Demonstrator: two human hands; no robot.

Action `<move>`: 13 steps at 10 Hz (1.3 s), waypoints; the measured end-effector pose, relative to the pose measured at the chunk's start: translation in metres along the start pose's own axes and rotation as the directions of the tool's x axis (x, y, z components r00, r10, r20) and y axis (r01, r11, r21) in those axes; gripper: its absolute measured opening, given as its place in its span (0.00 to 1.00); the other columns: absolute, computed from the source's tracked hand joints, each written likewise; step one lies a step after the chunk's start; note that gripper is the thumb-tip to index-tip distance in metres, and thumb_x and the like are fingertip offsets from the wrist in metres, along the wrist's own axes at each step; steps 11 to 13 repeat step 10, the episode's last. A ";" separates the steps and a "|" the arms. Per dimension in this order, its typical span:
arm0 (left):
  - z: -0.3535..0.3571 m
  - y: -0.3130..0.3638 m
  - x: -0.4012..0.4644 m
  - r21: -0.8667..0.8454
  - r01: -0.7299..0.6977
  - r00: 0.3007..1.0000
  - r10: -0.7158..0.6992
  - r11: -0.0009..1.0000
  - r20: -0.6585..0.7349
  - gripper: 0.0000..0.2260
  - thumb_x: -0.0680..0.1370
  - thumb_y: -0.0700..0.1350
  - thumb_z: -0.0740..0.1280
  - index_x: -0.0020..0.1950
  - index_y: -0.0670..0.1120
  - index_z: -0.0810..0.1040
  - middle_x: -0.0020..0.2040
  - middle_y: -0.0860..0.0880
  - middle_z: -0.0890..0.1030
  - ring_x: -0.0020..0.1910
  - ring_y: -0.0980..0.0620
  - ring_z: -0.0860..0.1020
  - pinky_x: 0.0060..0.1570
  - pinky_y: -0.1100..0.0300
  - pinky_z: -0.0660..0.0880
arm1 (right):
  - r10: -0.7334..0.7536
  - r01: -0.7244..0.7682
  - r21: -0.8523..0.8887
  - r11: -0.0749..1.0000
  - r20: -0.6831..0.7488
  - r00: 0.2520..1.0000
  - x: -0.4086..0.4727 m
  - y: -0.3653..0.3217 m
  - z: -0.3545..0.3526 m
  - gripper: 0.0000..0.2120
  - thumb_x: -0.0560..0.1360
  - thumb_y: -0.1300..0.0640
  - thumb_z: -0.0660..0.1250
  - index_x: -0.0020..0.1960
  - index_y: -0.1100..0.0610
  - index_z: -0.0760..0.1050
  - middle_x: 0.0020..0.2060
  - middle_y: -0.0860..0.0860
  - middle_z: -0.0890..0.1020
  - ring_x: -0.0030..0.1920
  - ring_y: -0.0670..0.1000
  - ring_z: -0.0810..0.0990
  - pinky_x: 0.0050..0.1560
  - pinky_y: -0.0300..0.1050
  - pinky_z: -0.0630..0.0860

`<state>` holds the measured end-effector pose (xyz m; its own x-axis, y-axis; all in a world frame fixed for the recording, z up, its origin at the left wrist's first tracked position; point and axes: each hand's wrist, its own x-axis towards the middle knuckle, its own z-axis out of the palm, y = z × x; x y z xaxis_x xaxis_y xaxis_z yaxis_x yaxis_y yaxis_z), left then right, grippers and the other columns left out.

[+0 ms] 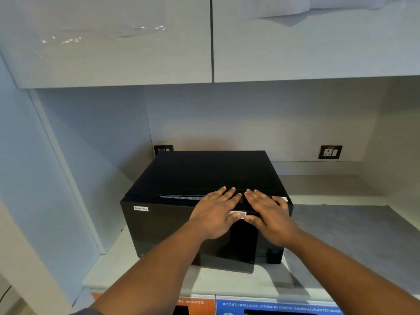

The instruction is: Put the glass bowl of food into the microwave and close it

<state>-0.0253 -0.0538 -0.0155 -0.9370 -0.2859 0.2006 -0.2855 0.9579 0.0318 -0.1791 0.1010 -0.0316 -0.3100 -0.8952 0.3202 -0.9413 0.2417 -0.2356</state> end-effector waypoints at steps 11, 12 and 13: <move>-0.016 0.007 0.006 0.053 0.163 0.986 -0.165 0.985 0.025 0.33 0.84 0.62 0.52 0.84 0.50 0.44 0.85 0.47 0.46 0.83 0.45 0.43 0.80 0.46 0.47 | 0.085 -0.097 -0.193 0.976 -0.071 0.994 0.003 -0.021 -0.007 0.30 0.84 0.44 0.50 0.82 0.53 0.47 0.83 0.51 0.50 0.82 0.51 0.44 0.79 0.58 0.47; -0.016 0.007 0.006 0.053 0.163 0.986 -0.165 0.985 0.025 0.33 0.84 0.62 0.52 0.84 0.50 0.44 0.85 0.47 0.46 0.83 0.45 0.43 0.80 0.46 0.47 | 0.085 -0.097 -0.193 0.976 -0.071 0.994 0.003 -0.021 -0.007 0.30 0.84 0.44 0.50 0.82 0.53 0.47 0.83 0.51 0.50 0.82 0.51 0.44 0.79 0.58 0.47; -0.016 0.007 0.006 0.053 0.163 0.986 -0.165 0.985 0.025 0.33 0.84 0.62 0.52 0.84 0.50 0.44 0.85 0.47 0.46 0.83 0.45 0.43 0.80 0.46 0.47 | 0.085 -0.097 -0.193 0.976 -0.071 0.994 0.003 -0.021 -0.007 0.30 0.84 0.44 0.50 0.82 0.53 0.47 0.83 0.51 0.50 0.82 0.51 0.44 0.79 0.58 0.47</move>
